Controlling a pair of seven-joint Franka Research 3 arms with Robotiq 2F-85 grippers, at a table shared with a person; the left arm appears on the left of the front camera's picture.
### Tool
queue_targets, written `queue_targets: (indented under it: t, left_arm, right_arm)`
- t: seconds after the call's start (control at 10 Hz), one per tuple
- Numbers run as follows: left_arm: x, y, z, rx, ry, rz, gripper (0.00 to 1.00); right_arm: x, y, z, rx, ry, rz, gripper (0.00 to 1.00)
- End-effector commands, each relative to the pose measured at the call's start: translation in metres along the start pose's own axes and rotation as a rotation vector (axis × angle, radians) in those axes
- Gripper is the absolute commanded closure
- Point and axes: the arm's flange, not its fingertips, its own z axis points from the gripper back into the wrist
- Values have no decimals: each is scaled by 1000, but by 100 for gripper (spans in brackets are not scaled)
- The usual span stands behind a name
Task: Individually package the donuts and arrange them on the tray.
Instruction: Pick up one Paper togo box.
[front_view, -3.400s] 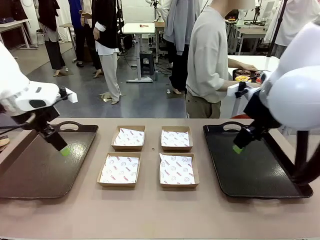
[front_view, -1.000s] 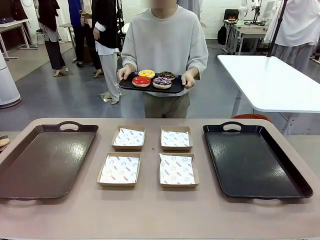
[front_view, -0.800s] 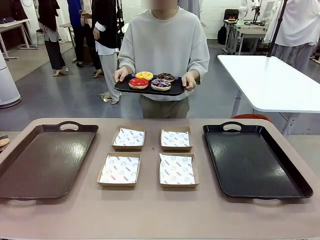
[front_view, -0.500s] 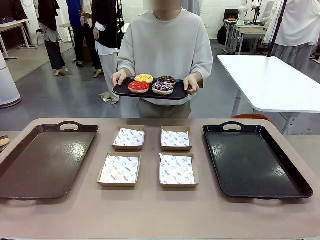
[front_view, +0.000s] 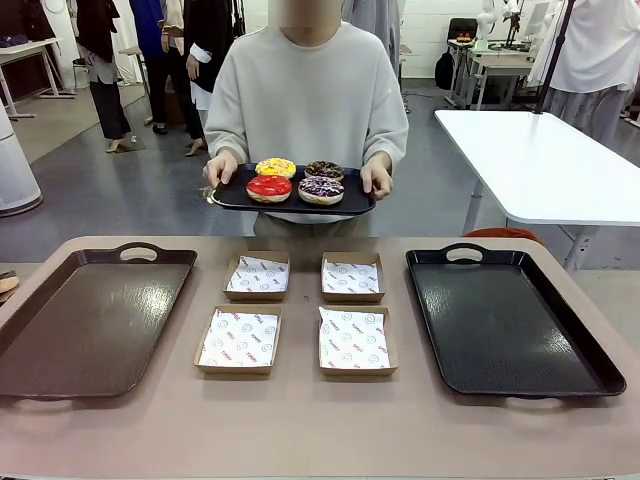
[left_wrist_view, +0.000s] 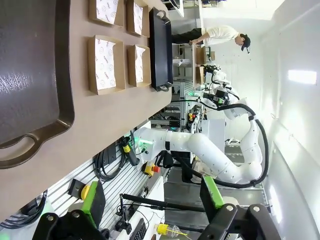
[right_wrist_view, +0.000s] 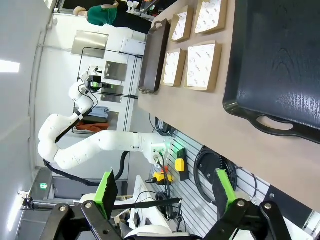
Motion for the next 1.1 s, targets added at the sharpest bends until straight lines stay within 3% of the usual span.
queue_targets:
  t: [0.0, 1.0]
  left_arm:
    - [-1, 0, 1, -10, -4, 0, 0]
    - [-1, 0, 1, -10, -4, 0, 0]
  right_arm:
    - [0, -1, 1, 13, -4, 6, 0]
    - [0, -1, 1, 13, -4, 6, 0]
